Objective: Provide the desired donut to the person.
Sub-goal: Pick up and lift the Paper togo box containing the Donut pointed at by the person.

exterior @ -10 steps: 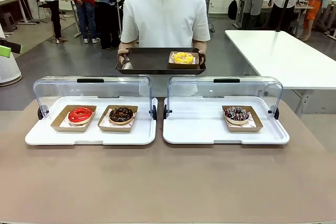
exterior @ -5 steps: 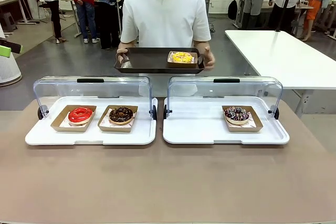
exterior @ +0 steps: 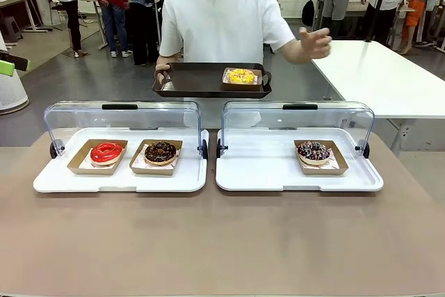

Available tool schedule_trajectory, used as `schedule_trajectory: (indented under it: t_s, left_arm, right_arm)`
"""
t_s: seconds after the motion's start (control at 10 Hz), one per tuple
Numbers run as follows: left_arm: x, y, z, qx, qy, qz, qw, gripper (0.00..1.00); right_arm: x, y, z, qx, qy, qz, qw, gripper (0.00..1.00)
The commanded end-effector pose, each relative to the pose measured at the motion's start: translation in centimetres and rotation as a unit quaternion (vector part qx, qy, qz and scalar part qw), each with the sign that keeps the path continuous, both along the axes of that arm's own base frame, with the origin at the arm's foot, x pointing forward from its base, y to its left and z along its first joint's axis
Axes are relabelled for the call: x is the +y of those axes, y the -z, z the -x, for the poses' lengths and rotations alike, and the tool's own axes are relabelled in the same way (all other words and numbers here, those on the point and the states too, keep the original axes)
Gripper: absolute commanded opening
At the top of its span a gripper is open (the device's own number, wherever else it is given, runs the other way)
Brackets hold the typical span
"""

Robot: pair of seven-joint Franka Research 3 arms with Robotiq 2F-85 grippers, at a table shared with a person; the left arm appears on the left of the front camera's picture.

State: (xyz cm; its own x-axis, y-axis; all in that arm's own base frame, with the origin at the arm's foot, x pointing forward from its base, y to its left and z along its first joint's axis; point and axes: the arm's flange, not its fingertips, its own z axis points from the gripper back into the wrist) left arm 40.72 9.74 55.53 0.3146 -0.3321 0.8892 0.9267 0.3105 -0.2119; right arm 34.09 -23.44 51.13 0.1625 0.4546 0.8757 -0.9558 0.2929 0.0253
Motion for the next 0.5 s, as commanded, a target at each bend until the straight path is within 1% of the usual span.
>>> schedule_trajectory:
  t_s: [0.0,0.4]
  left_arm:
    - [-0.02,-0.19,0.12,0.000,0.000,0.005,1.000,1.00]
    - [-0.02,-0.19,0.12,0.000,0.000,0.005,1.000,1.00]
  right_arm:
    - [-0.10,0.09,0.03,-0.004,-0.001,-0.010,1.000,1.00]
    - [-0.10,0.09,0.03,-0.004,-0.001,-0.010,1.000,1.00]
